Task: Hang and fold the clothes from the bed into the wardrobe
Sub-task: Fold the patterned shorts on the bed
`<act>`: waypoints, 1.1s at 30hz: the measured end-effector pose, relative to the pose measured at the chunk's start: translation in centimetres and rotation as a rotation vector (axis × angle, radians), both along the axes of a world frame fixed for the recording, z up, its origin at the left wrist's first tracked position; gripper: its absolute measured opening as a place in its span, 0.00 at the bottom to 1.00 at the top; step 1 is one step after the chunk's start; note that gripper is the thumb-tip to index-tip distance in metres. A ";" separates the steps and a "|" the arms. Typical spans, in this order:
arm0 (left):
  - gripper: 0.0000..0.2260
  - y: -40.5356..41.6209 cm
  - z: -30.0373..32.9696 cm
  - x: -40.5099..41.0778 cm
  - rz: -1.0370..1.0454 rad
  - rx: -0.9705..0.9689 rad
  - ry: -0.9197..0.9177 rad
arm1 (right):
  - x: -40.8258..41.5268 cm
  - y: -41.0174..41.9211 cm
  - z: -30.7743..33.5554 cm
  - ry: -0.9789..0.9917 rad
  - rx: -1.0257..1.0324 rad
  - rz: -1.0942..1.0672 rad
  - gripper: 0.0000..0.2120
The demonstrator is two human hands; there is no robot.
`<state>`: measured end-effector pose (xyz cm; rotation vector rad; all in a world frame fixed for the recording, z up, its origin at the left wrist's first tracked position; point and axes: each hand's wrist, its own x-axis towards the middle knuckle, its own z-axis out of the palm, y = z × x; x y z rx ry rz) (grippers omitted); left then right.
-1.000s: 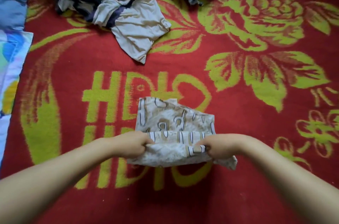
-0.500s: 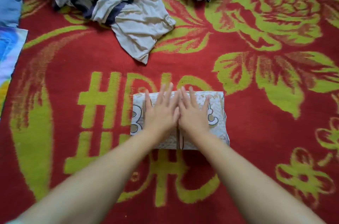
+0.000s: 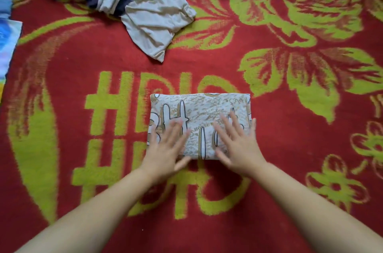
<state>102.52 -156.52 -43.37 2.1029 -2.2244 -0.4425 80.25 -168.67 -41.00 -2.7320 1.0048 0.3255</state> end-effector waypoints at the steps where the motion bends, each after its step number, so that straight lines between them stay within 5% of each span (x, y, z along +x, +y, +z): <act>1: 0.41 0.5 0.0 -0.8 -0.111 0.005 -0.016 | -0.1 1.3 0.0 0.033 -0.006 0.085 0.42; 4: 0.44 0.2 -0.9 -1.7 -0.078 0.089 -0.061 | 0.6 3.2 -1.0 0.162 0.008 -0.014 0.46; 8: 0.45 -2.6 -1.6 -0.6 -0.001 0.148 -0.132 | 2.5 1.0 -1.7 0.179 0.042 -0.214 0.39; 15: 0.35 -4.1 6.6 1.5 0.131 0.207 -0.081 | 5.2 -0.5 6.8 0.094 0.090 -0.218 0.31; 23: 0.35 6.8 19.1 3.1 0.507 0.104 -0.127 | 10.6 3.9 19.2 0.052 -0.033 0.234 0.37; 33: 0.37 35.1 28.8 1.7 1.089 0.138 -0.228 | 20.0 26.0 27.5 -0.055 -0.098 0.886 0.36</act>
